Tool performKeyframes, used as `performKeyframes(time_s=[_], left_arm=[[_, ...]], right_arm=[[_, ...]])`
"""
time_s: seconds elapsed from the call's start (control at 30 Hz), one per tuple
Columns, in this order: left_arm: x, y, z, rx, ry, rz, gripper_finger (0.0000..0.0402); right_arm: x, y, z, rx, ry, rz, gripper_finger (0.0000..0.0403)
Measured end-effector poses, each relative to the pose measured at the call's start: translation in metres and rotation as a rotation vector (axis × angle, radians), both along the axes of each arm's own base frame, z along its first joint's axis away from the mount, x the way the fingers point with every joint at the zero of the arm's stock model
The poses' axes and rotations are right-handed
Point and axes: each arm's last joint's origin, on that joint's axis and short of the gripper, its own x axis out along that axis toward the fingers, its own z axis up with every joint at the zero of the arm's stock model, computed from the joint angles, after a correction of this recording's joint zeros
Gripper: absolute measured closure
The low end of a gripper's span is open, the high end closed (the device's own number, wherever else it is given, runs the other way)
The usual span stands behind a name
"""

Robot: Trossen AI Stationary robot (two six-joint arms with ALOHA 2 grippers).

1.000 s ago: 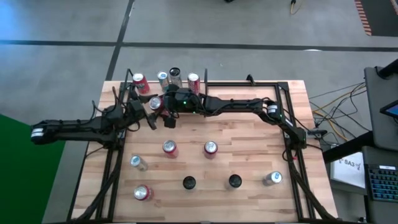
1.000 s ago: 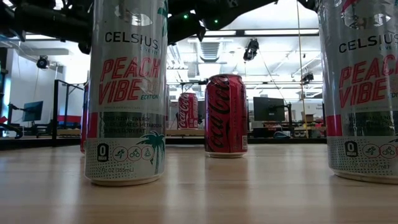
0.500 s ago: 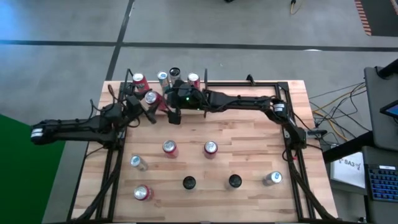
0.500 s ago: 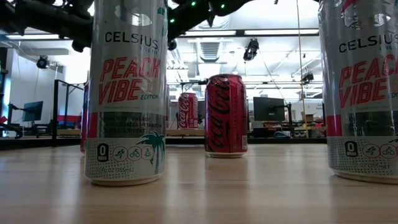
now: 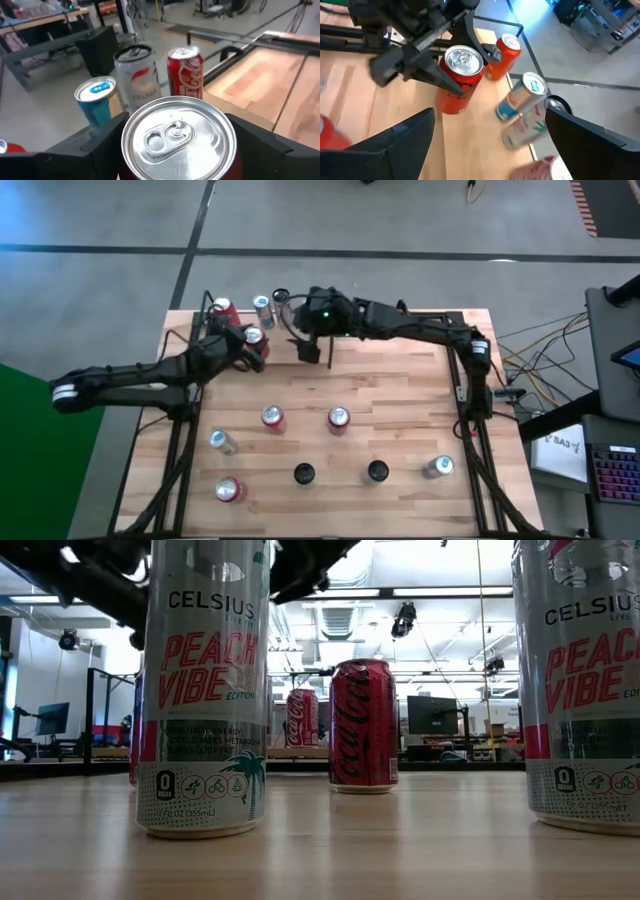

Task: Place canned beverage on shelf
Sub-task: Put the top red black soda can on the shelf

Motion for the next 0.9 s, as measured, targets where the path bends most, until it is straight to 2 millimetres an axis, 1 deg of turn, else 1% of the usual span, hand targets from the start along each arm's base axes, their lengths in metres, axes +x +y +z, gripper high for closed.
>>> performKeyframes(time_s=[0.13,0.33,0.47,0.57,0.73,0.9], left_arm=[[0.006,0.010,-0.005,-0.013,0.053,0.019,0.0119],[0.011,0.020,-0.014,-0.050,0.065,0.051,0.0119],[0.014,0.021,-0.017,-0.062,0.064,0.043,0.0119],[0.015,0.022,-0.018,-0.065,0.060,0.044,0.0119],[0.012,0.020,-0.025,-0.076,0.062,0.044,0.0119],[0.006,0.017,-0.027,-0.041,-0.008,0.031,0.0119]], right_arm=[[-0.015,-0.001,0.009,0.018,0.026,-0.017,0.0035],[-0.029,0.000,0.009,0.042,0.052,-0.032,0.0035],[-0.038,0.001,0.005,0.053,0.045,-0.040,0.0035],[-0.044,0.002,0.001,0.057,0.008,-0.042,0.0035],[-0.063,0.008,-0.004,0.071,-0.056,-0.046,0.0035],[-0.084,0.013,-0.008,0.084,-0.127,-0.054,0.0035]])
